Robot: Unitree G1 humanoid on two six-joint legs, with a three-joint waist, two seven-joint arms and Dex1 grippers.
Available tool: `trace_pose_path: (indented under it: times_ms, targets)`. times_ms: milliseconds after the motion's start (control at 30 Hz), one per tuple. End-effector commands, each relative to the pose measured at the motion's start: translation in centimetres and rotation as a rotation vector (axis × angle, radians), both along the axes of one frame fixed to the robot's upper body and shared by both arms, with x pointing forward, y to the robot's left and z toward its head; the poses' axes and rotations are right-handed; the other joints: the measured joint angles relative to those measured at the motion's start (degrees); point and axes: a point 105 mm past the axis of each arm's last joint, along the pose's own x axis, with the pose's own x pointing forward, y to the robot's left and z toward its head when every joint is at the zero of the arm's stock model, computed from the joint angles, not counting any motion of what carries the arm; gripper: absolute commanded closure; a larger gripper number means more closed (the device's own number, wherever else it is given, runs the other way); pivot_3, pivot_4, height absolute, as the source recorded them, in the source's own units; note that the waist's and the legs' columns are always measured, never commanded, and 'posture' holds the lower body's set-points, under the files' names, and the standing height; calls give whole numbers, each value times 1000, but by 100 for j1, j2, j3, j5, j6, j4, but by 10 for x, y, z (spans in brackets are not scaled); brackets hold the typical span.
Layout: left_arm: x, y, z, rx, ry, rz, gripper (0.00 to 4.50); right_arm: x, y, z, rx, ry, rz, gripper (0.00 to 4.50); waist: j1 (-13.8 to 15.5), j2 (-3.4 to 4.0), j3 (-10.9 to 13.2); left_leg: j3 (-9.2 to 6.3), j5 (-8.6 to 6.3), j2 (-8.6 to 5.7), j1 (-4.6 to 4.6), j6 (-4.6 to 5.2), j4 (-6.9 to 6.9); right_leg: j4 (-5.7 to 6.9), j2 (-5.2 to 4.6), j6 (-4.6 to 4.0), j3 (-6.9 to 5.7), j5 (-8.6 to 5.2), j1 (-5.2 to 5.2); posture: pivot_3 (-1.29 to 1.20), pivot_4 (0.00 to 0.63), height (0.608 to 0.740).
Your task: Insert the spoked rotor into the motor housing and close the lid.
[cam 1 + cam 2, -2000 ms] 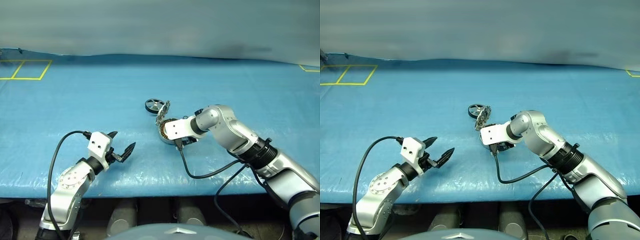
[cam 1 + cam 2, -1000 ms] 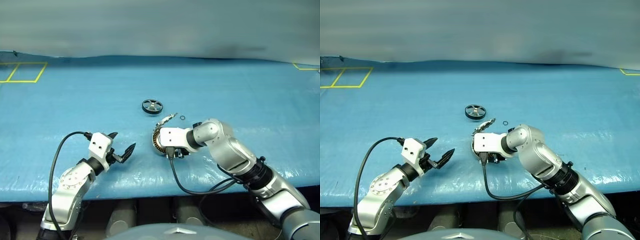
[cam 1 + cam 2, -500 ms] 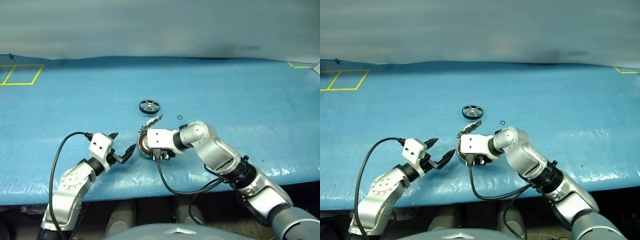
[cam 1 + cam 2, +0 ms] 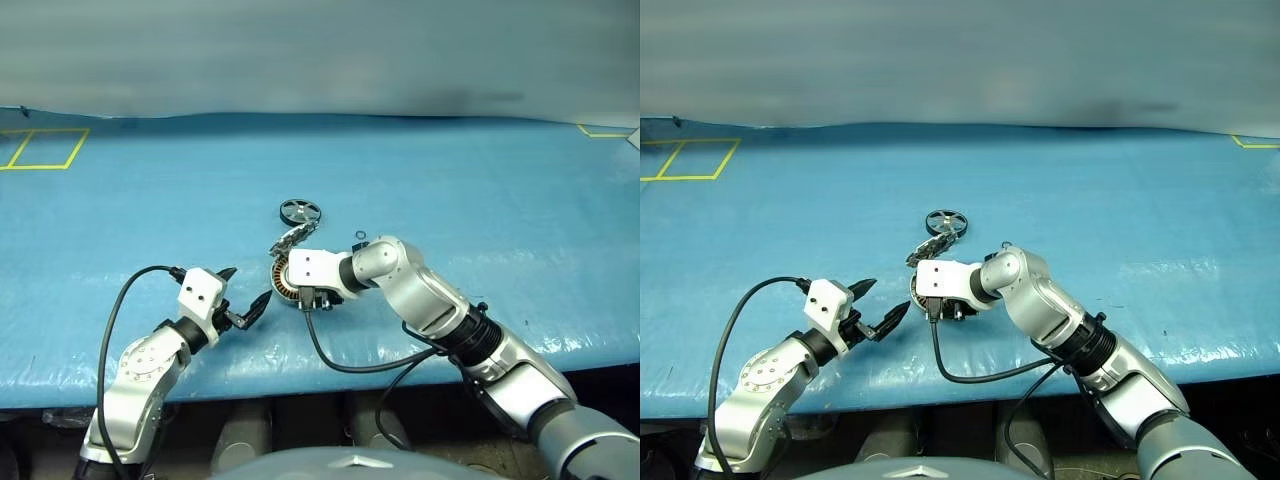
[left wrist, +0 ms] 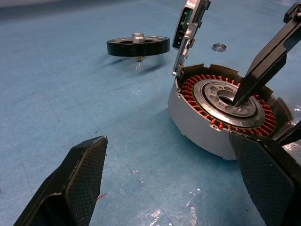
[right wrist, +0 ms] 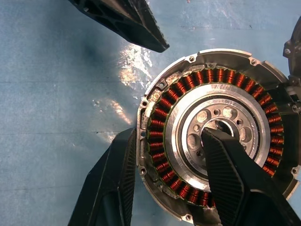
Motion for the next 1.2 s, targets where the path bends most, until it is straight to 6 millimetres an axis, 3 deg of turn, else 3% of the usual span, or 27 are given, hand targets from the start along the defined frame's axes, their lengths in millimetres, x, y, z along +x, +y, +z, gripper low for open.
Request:
trace_pose_path:
  times_ms: [33,167,400,600,733,933,1067,1200]
  targets:
    - [1,0,9,0,-43,-8,0,5,-2,3,2,-19,-17,2321,-2,0,0,0,0,0,0,0,-1,-1,0,0,0,0,0,0,150,740]
    - [0,0,9,0,-41,-9,0,4,-1,12,14,-44,-4,1046,26,3,3,0,0,-1,-6,0,-3,-1,-1,0,0,0,-4,0,150,740]
    - [0,-2,9,-2,-38,-16,0,1,-3,34,56,-84,14,1046,65,3,3,-1,0,-3,-35,0,-6,-8,-2,1,-1,1,-30,0,150,740]
    - [-2,-3,10,0,-41,-28,0,-5,-26,61,200,-74,-60,1046,132,3,5,-4,0,-4,-46,0,-2,-12,-2,2,-4,1,-34,0,150,740]
    - [-3,-3,12,-4,-52,-36,0,0,-61,58,289,-55,-248,1046,201,2,5,-8,0,-6,-52,0,-1,-17,-5,1,-8,1,-33,0,150,740]
    - [-3,-5,12,-15,-48,-48,0,17,-96,41,432,-139,-587,1046,191,4,6,-3,0,-3,-53,0,-1,-12,-3,1,-6,1,-39,0,150,740]
    - [-4,-6,12,-15,-41,-64,0,28,-107,24,517,-156,-804,1046,182,4,6,0,0,-2,-53,0,1,-12,-3,0,-4,0,-39,0,150,740]
    - [-3,-9,13,-11,-46,-90,0,42,-100,9,573,-179,-912,1046,171,7,8,2,0,-3,-51,0,2,-12,-3,1,-2,1,-38,0,150,740]
